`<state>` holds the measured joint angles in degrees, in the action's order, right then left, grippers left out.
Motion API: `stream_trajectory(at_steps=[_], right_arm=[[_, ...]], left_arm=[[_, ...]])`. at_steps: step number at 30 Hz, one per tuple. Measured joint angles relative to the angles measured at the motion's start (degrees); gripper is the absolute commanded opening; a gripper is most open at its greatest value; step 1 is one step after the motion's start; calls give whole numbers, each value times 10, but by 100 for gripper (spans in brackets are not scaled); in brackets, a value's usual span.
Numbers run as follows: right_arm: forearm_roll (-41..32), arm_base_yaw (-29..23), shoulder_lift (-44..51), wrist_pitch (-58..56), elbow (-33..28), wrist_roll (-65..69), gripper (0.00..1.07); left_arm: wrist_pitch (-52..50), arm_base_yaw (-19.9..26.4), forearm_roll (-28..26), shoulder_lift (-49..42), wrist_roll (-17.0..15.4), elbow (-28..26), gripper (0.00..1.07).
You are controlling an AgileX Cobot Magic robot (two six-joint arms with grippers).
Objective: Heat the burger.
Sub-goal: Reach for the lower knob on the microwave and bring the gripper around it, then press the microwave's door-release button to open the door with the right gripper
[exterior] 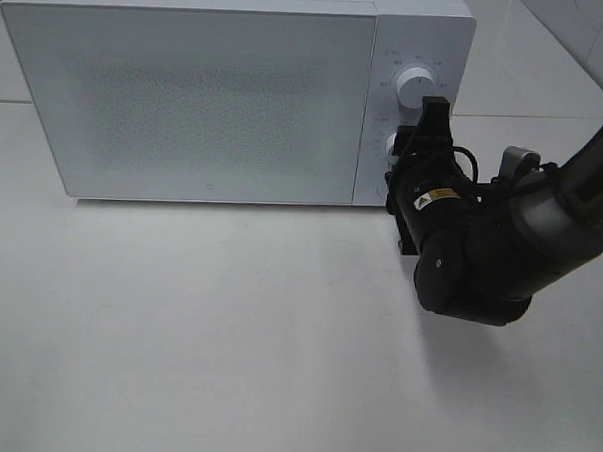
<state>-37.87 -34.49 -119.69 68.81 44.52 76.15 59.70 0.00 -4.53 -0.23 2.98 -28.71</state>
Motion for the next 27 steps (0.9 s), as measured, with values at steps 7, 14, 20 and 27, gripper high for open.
stream_trajectory(at_steps=[7, 14, 20, 27], right_arm=[[7, 0, 13, -5, -10, -29, 76], [50, 7, 38, -2, -40, -45, 76], [88, 7, 60, -18, -69, -58, 76], [139, 7, 124, -155, -103, -168, 76]], left_arm=[[0, 0, 0, 0, 0, 0, 101], [0, 0, 0, 0, 0, 0, 101], [0, 0, 0, 0, 0, 0, 101], [0, 0, 0, 0, 0, 0, 101]])
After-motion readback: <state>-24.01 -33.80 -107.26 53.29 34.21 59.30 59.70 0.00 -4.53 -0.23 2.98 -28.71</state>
